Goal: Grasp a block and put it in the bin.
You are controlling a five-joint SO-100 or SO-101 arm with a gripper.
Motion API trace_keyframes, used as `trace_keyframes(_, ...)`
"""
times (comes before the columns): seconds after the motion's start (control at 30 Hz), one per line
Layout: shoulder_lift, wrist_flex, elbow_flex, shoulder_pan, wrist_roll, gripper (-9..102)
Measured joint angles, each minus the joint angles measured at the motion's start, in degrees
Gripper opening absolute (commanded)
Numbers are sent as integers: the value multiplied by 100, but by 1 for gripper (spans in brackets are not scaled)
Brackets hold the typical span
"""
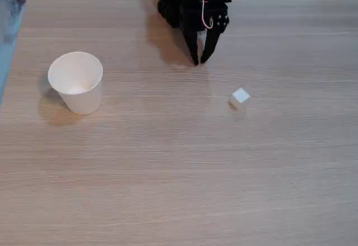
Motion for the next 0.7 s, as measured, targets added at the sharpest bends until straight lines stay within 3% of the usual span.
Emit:
trace_keyframes(0.33,0,-123,0,0,-132,3)
trace_keyframes(0.7,0,-123,-519,9,-554,12)
